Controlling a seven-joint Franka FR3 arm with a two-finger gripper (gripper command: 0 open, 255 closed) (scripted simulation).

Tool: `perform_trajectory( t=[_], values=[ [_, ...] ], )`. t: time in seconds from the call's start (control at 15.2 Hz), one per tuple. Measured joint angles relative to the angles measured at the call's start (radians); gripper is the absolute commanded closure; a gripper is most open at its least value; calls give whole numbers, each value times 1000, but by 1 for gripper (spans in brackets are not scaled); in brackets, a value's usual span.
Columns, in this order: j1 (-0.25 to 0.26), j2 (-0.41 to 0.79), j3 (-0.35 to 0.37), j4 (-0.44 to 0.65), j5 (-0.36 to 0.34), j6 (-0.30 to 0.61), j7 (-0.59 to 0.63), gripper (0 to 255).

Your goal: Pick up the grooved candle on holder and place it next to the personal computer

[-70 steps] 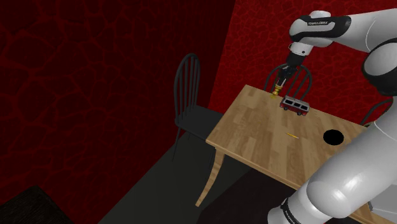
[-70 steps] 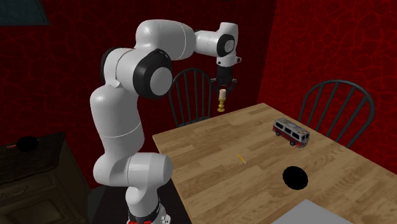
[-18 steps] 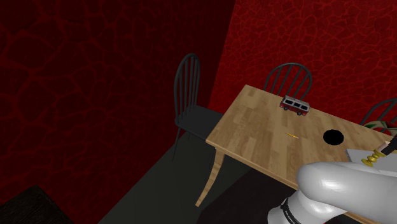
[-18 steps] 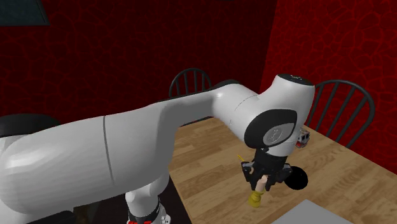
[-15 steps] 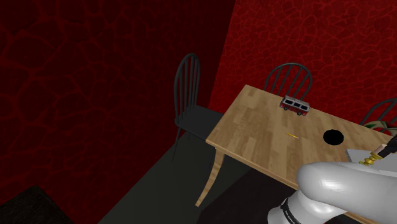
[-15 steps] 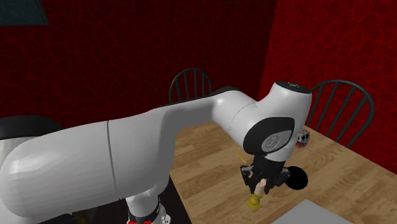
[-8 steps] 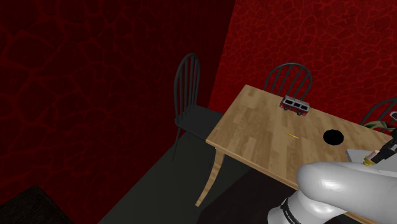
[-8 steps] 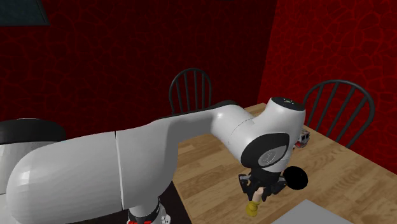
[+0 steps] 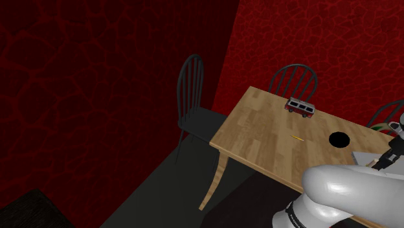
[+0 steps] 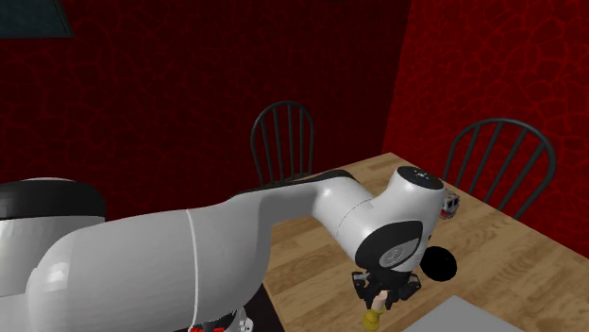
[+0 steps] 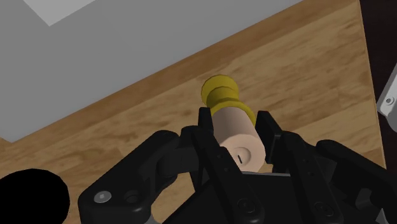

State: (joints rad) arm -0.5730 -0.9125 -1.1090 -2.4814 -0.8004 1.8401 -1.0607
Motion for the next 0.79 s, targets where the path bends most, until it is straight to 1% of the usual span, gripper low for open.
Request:
perform_trajectory(
  t=[0.26,0.66,0.73,0.79],
  values=[
    [7,9,-43,-31,-30,47,10,255],
    [9,11,-51,-33,-35,54,10,255],
    [9,11,-51,-33,-35,54,10,0],
    [9,11,-51,-33,-35,54,10,0]
  ],
)
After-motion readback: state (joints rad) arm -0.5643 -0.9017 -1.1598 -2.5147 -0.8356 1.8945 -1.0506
